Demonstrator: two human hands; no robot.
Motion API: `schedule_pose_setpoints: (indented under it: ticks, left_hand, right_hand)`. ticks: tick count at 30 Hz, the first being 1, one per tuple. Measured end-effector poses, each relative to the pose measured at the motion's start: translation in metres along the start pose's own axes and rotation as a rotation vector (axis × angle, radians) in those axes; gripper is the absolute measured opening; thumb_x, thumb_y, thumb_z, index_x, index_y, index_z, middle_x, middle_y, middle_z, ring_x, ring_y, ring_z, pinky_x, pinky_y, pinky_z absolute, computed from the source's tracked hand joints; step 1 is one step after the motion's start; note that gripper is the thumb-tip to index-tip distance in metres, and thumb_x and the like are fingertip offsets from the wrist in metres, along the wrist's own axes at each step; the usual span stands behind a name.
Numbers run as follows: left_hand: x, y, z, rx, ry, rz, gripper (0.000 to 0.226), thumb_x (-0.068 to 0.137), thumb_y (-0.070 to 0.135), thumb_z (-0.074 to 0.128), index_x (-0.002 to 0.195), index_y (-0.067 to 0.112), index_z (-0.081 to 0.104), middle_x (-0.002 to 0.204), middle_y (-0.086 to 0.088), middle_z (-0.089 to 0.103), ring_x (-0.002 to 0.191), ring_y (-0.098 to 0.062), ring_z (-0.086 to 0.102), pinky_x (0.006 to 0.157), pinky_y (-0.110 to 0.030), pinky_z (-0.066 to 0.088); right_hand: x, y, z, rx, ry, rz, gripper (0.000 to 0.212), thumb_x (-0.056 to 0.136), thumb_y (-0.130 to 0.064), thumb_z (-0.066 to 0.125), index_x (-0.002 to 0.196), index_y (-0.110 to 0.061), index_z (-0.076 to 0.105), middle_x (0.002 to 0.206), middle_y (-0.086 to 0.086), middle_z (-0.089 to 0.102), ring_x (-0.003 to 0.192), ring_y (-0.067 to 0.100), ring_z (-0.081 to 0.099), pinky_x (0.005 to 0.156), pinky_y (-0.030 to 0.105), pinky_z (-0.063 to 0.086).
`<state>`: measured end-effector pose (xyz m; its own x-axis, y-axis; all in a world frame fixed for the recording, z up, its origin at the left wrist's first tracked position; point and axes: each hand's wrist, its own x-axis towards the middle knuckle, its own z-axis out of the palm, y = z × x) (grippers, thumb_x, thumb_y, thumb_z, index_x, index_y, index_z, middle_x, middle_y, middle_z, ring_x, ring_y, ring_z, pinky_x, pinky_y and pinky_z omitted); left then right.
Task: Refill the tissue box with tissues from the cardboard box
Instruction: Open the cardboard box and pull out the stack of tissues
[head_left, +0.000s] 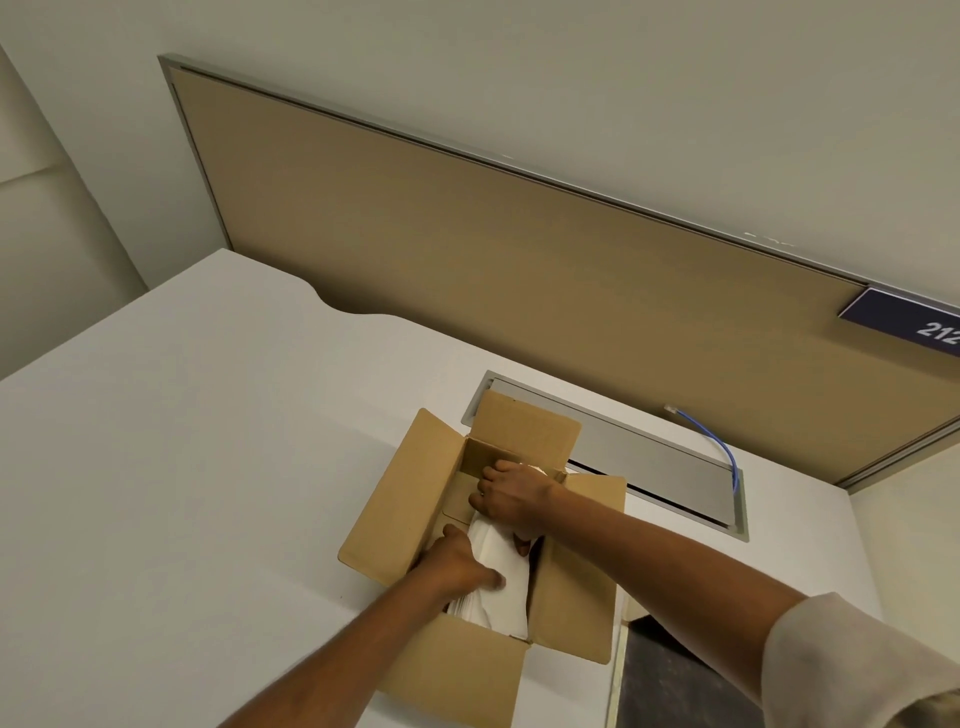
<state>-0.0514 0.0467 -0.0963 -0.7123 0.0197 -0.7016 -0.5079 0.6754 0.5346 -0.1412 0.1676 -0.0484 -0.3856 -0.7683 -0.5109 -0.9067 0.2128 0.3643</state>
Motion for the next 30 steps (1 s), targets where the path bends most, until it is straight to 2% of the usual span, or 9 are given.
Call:
schedule_pose_setpoints:
  ticks: [5, 9, 13, 17, 21, 24, 28, 30]
  left_hand:
    - [-0.005, 0.000, -0.010, -0.234, -0.059, -0.077, 0.084, 0.067, 0.034, 0.083, 0.130, 0.011, 0.032, 0.121, -0.007, 0.048, 0.101, -0.022, 0.052, 0.073, -0.029, 0.048]
    - [-0.010, 0.001, -0.012, -0.259, -0.098, -0.057, 0.071, 0.067, 0.027, 0.084, 0.122, 0.012, 0.042, 0.115, -0.005, 0.051, 0.098, -0.019, 0.053, 0.075, -0.028, 0.050]
    - [-0.016, 0.001, -0.012, -0.284, -0.130, -0.027, 0.064, 0.066, 0.022, 0.084, 0.115, 0.014, 0.045, 0.111, -0.003, 0.054, 0.095, -0.017, 0.054, 0.071, -0.027, 0.050]
    - [-0.019, 0.004, -0.016, -0.340, -0.123, 0.010, 0.070, 0.065, 0.019, 0.084, 0.122, 0.014, 0.044, 0.117, -0.005, 0.055, 0.102, -0.021, 0.055, 0.081, -0.031, 0.052]
    - [-0.021, 0.004, -0.017, -0.424, -0.155, 0.034, 0.084, 0.063, 0.014, 0.084, 0.132, 0.019, 0.038, 0.115, -0.003, 0.056, 0.101, -0.021, 0.057, 0.074, -0.030, 0.052]
    - [-0.023, 0.004, -0.018, -0.429, -0.151, 0.057, 0.086, 0.061, 0.018, 0.085, 0.131, 0.023, 0.035, 0.113, -0.001, 0.055, 0.099, -0.019, 0.057, 0.072, -0.031, 0.053]
    - [-0.025, 0.001, -0.014, -0.346, -0.076, 0.124, 0.087, 0.056, 0.030, 0.084, 0.127, 0.023, 0.035, 0.118, 0.000, 0.053, 0.104, -0.018, 0.054, 0.086, -0.036, 0.052]
    - [-0.027, -0.001, -0.011, -0.258, -0.025, 0.167, 0.083, 0.060, 0.035, 0.081, 0.127, 0.021, 0.033, 0.117, 0.001, 0.051, 0.104, -0.018, 0.052, 0.084, -0.032, 0.048]
  right_hand:
    - [0.000, 0.001, 0.000, -0.005, -0.011, -0.005, 0.056, 0.076, -0.037, 0.075, 0.118, -0.008, 0.053, 0.108, 0.010, 0.065, 0.098, 0.024, 0.055, 0.086, 0.032, 0.038]
    - [0.000, 0.001, -0.002, -0.012, -0.031, 0.009, 0.062, 0.074, -0.040, 0.078, 0.121, -0.010, 0.049, 0.111, 0.007, 0.064, 0.101, 0.024, 0.055, 0.088, 0.033, 0.037]
    - [0.004, -0.004, 0.002, 0.013, -0.071, 0.034, 0.060, 0.081, -0.035, 0.070, 0.133, -0.020, 0.043, 0.120, 0.003, 0.062, 0.110, 0.024, 0.051, 0.092, 0.033, 0.035]
    - [0.007, 0.000, -0.006, 0.071, -0.130, 0.019, 0.076, 0.068, -0.042, 0.082, 0.134, -0.026, 0.046, 0.120, 0.003, 0.060, 0.113, 0.025, 0.045, 0.095, 0.035, 0.033]
    - [0.007, 0.003, -0.007, 0.089, -0.116, 0.012, 0.069, 0.070, -0.042, 0.080, 0.130, -0.026, 0.049, 0.117, 0.003, 0.061, 0.110, 0.025, 0.044, 0.091, 0.035, 0.035]
    - [0.004, 0.004, -0.008, 0.109, -0.083, 0.011, 0.065, 0.071, -0.038, 0.080, 0.127, -0.024, 0.050, 0.117, 0.005, 0.059, 0.107, 0.024, 0.044, 0.086, 0.034, 0.037]
    - [-0.002, 0.007, -0.008, 0.108, -0.029, 0.006, 0.065, 0.074, -0.034, 0.078, 0.130, -0.020, 0.048, 0.128, 0.005, 0.054, 0.110, 0.024, 0.043, 0.088, 0.034, 0.038]
    - [-0.004, 0.009, -0.010, 0.130, -0.009, -0.001, 0.068, 0.073, -0.034, 0.080, 0.130, -0.018, 0.047, 0.127, 0.006, 0.055, 0.111, 0.026, 0.042, 0.089, 0.035, 0.038]
